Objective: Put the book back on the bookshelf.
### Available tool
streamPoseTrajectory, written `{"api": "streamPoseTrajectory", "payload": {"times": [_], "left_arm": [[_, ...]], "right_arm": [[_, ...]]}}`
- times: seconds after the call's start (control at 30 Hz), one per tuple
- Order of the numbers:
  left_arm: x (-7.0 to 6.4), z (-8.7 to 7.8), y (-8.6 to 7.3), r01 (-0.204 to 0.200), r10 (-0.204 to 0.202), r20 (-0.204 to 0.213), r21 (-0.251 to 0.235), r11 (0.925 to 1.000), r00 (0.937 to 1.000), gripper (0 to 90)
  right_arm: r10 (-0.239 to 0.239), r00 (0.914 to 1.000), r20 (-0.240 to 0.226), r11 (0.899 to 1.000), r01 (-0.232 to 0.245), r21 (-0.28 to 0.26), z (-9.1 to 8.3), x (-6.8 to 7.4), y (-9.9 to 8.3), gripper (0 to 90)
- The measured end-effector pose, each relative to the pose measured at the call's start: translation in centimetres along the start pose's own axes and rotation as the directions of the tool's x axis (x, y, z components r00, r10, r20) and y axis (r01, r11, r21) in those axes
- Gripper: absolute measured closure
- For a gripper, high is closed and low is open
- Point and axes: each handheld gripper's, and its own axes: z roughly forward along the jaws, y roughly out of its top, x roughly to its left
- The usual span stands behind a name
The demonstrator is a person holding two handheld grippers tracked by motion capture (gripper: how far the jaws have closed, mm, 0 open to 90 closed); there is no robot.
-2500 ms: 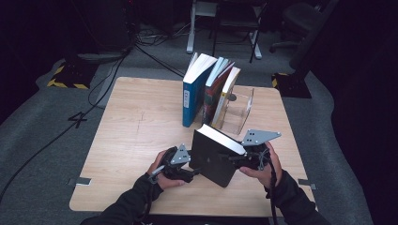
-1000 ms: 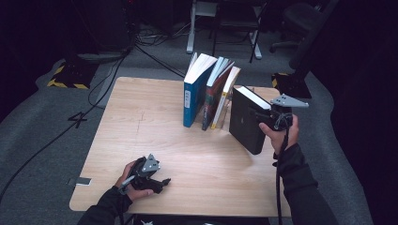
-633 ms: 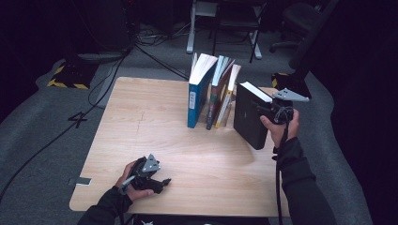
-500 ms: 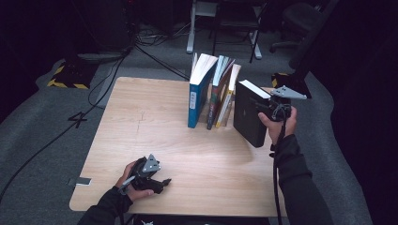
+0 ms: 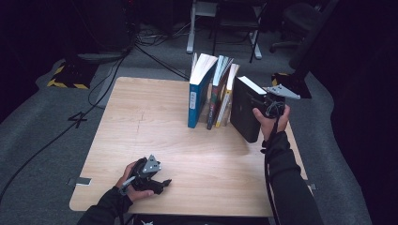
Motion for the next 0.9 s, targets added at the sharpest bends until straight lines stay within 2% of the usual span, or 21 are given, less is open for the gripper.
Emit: {"api": "streamPoseTrajectory", "payload": {"times": [0.07, 0.23, 0.4, 0.5, 0.6, 0.77, 0.83, 0.9], "left_arm": [[0.0, 0.0, 0.0, -0.001, 0.001, 0.001, 0.0, 1.0, 1.0, 19.5], [0.0, 0.0, 0.0, -0.003, 0.003, 0.002, -0.001, 1.0, 1.0, 19.5], [0.0, 0.0, 0.0, -0.004, 0.004, 0.004, -0.002, 1.0, 1.0, 19.7], [0.0, 0.0, 0.0, -0.006, 0.006, 0.006, -0.002, 1.0, 1.0, 20.0], [0.0, 0.1, 0.1, -0.009, 0.009, 0.007, 0.001, 1.0, 0.9999, 19.5], [0.0, 0.1, 0.1, -0.006, 0.006, 0.007, 0.0, 1.0, 1.0, 19.4], [0.0, 0.1, 0.1, -0.01, 0.01, 0.008, 0.001, 1.0, 0.9999, 19.4], [0.0, 0.1, 0.1, -0.011, 0.011, 0.009, 0.001, 0.9999, 0.9999, 19.4]], "right_arm": [[0.003, 1.0, -0.007, 1.0, -0.003, -0.001, -0.1, -0.1, -0.1, 52.9], [-0.035, 0.9991, -0.026, 0.999, 0.036, 0.028, -1.1, 0.1, -0.5, 52.5], [-0.076, 0.9958, -0.051, 0.991, 0.081, 0.108, -3.1, 0.2, -1.3, 51.5], [-0.074, 0.9942, -0.077, 0.985, 0.085, 0.148, -4.2, -0.2, -1.9, 51.4], [-0.069, 0.9911, -0.114, 0.982, 0.088, 0.165, -5.0, -0.4, -2.1, 51.3], [-0.071, 0.9914, -0.11, 0.974, 0.093, 0.205, -4.8, -0.1, -1.5, 50.4], [-0.06, 0.9931, -0.1, 0.973, 0.08, 0.217, -4.5, -0.3, -1.2, 49.5], [-0.044, 0.9925, -0.114, 0.97, 0.07, 0.234, -4.2, -0.4, -0.9, 47.0]]}}
